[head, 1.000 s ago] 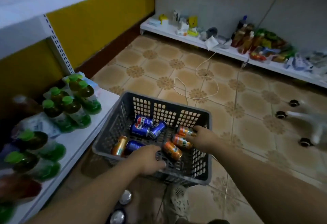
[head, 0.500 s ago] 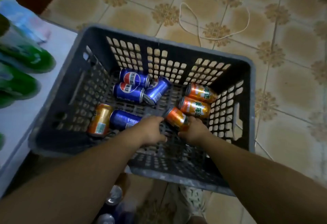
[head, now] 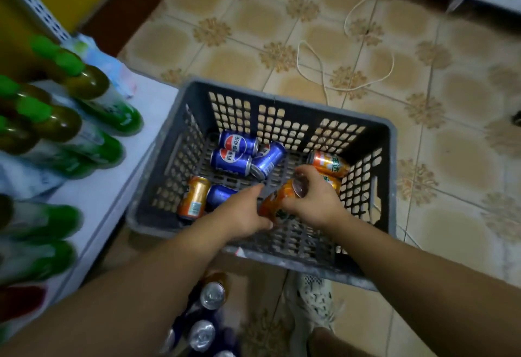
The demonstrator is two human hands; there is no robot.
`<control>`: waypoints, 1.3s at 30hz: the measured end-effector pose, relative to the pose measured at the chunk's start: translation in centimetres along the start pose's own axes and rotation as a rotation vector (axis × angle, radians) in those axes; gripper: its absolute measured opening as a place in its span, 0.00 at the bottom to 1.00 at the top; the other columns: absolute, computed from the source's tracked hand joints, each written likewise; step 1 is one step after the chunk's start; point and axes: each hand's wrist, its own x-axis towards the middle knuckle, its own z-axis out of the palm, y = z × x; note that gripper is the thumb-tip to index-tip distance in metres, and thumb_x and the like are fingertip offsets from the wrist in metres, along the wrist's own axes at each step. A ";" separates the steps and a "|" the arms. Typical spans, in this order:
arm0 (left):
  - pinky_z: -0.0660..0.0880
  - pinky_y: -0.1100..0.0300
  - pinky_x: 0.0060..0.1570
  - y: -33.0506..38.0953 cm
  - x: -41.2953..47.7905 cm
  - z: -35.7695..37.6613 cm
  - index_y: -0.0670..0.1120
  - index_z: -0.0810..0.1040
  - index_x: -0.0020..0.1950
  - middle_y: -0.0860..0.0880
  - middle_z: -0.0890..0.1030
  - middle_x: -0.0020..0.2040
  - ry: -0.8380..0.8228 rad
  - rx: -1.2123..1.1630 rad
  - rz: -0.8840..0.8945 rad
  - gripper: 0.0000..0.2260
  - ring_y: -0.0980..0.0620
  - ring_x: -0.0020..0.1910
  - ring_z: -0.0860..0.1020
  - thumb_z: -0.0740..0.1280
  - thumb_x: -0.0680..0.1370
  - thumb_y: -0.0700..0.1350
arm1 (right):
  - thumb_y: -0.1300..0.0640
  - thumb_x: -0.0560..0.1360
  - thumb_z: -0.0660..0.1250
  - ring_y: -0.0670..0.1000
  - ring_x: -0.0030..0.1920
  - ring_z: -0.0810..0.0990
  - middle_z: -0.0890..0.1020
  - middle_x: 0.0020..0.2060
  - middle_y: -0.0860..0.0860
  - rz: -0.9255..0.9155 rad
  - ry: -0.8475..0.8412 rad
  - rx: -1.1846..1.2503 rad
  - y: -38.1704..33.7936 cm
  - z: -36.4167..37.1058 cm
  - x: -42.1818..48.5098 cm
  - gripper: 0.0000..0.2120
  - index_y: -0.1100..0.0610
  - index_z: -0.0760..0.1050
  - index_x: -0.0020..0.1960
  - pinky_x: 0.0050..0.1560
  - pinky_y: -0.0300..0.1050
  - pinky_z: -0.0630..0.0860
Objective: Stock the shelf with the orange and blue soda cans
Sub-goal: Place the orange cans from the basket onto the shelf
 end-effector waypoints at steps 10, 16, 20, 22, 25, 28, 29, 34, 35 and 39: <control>0.76 0.59 0.55 3.9 -22.1 -10.9 0.52 0.66 0.69 0.53 0.78 0.58 0.427 -0.324 0.217 0.35 0.55 0.56 0.78 0.78 0.65 0.43 | 0.51 0.67 0.76 0.51 0.58 0.75 0.73 0.60 0.47 -0.382 0.082 0.284 -21.4 -3.1 -15.2 0.36 0.44 0.64 0.71 0.48 0.44 0.78; 0.78 0.67 0.39 3.8 -35.8 -14.7 0.47 0.72 0.62 0.52 0.80 0.49 0.738 -0.530 0.297 0.25 0.62 0.42 0.81 0.76 0.69 0.36 | 0.55 0.69 0.76 0.48 0.49 0.80 0.80 0.52 0.48 -0.603 -0.122 0.342 -32.1 -0.9 -24.7 0.24 0.50 0.70 0.61 0.42 0.38 0.77; 0.77 0.65 0.47 1.9 -44.0 -15.8 0.53 0.69 0.61 0.54 0.79 0.51 0.866 -0.538 0.273 0.25 0.59 0.47 0.80 0.76 0.69 0.40 | 0.50 0.68 0.77 0.47 0.49 0.80 0.79 0.52 0.48 -0.730 -0.130 0.264 -37.7 2.3 -30.3 0.29 0.52 0.69 0.65 0.45 0.43 0.78; 0.78 0.55 0.55 0.2 -48.0 -16.4 0.53 0.68 0.63 0.53 0.80 0.53 0.921 -0.545 0.247 0.27 0.55 0.51 0.80 0.77 0.68 0.43 | 0.49 0.66 0.77 0.49 0.52 0.79 0.78 0.53 0.48 -0.787 -0.127 0.235 -40.1 4.5 -33.2 0.32 0.50 0.68 0.66 0.53 0.50 0.79; 0.79 0.53 0.53 -2.4 -53.8 -16.8 0.50 0.69 0.65 0.51 0.81 0.53 1.019 -0.531 0.222 0.29 0.55 0.50 0.81 0.78 0.68 0.44 | 0.49 0.66 0.78 0.48 0.52 0.79 0.78 0.51 0.45 -0.874 -0.174 0.209 -43.1 8.0 -37.4 0.32 0.48 0.68 0.66 0.56 0.50 0.78; 0.80 0.54 0.51 -5.6 -59.2 -16.6 0.55 0.70 0.64 0.55 0.81 0.53 1.115 -0.473 0.152 0.31 0.56 0.50 0.81 0.78 0.65 0.52 | 0.49 0.67 0.77 0.48 0.51 0.79 0.76 0.47 0.40 -0.948 -0.286 0.188 -45.7 11.7 -41.3 0.32 0.48 0.67 0.67 0.53 0.49 0.78; 0.79 0.59 0.49 -6.6 -60.9 -16.5 0.55 0.70 0.64 0.57 0.81 0.52 1.143 -0.461 0.135 0.29 0.57 0.51 0.81 0.78 0.67 0.51 | 0.49 0.67 0.77 0.48 0.51 0.79 0.75 0.47 0.40 -0.976 -0.312 0.171 -46.4 13.0 -42.3 0.33 0.48 0.66 0.67 0.53 0.48 0.78; 0.70 0.56 0.64 -13.0 -68.9 -15.3 0.54 0.69 0.71 0.56 0.73 0.68 1.244 -0.178 -0.190 0.31 0.53 0.67 0.71 0.70 0.71 0.62 | 0.50 0.68 0.76 0.47 0.50 0.78 0.75 0.45 0.39 -1.072 -0.441 0.114 -49.3 19.5 -47.2 0.28 0.46 0.65 0.61 0.51 0.43 0.76; 0.67 0.54 0.67 -14.6 -70.3 -15.0 0.52 0.66 0.73 0.53 0.69 0.72 1.244 -0.122 -0.316 0.33 0.52 0.69 0.69 0.68 0.72 0.64 | 0.50 0.68 0.76 0.47 0.50 0.78 0.76 0.46 0.40 -1.078 -0.467 0.100 -49.7 20.7 -47.6 0.27 0.45 0.65 0.61 0.51 0.43 0.75; 0.49 0.41 0.73 -20.5 -74.3 -13.6 0.57 0.56 0.77 0.53 0.55 0.79 1.076 0.081 -0.760 0.33 0.49 0.77 0.54 0.53 0.76 0.69 | 0.49 0.67 0.76 0.50 0.56 0.77 0.77 0.56 0.46 -1.114 -0.510 0.041 -51.0 25.0 -48.7 0.34 0.49 0.65 0.68 0.56 0.45 0.74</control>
